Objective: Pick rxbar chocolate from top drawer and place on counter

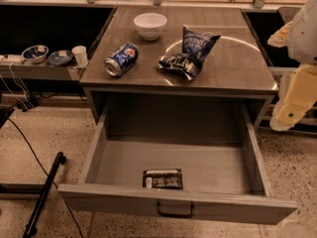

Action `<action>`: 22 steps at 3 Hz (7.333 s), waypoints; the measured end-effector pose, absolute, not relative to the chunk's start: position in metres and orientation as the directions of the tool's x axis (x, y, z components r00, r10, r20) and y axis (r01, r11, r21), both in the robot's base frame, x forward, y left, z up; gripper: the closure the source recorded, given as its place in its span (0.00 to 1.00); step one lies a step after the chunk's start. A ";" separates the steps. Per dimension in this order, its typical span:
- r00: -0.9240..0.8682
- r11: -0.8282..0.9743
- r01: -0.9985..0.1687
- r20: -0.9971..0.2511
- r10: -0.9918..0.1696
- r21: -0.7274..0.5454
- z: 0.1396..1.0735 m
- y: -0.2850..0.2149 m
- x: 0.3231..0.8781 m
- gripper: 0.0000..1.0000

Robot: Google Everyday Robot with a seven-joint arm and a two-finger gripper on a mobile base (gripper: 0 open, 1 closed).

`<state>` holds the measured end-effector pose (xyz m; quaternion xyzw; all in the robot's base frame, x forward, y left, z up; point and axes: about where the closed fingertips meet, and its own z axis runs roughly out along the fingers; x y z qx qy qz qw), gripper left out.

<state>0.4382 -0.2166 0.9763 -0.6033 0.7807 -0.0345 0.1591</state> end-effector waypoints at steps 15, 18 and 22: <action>0.077 -0.058 -0.997 -0.392 -0.917 -0.060 0.585 -0.026 0.477 0.53; 0.091 -0.039 -0.993 -0.490 -0.867 -0.114 0.601 -0.025 0.477 1.00; -0.073 0.249 -0.951 -0.655 -0.752 -0.180 0.793 -0.188 0.526 1.00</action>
Offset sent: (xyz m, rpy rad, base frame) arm 0.0405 0.1178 -0.0884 -0.0055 -0.0196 0.2138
